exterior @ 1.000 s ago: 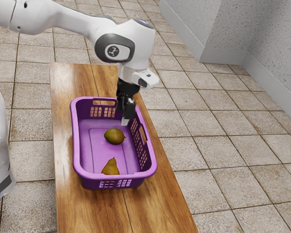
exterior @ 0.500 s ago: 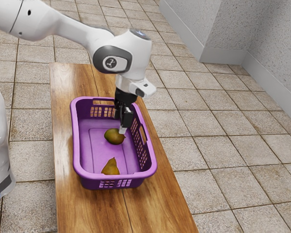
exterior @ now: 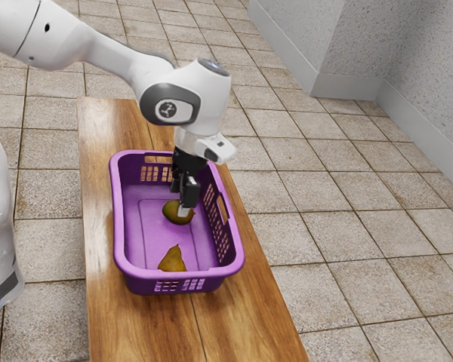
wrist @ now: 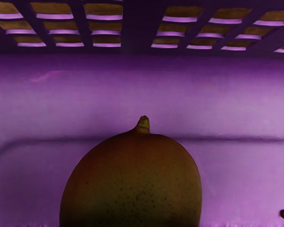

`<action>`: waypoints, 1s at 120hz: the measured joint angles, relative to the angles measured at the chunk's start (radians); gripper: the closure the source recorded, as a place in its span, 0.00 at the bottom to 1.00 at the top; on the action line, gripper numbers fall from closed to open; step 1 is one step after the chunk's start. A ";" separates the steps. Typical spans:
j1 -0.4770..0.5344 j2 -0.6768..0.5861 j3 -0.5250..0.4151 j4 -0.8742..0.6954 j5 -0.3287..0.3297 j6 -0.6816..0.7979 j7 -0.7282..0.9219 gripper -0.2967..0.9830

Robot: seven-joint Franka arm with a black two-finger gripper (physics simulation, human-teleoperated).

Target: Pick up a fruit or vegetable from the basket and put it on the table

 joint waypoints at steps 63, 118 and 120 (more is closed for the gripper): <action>0.000 0.007 -0.009 -0.022 0.000 0.030 0.002 0.24; 0.000 0.040 -0.009 -0.038 0.000 0.071 0.003 0.27; 0.000 0.041 -0.009 -0.038 0.000 0.072 0.003 0.27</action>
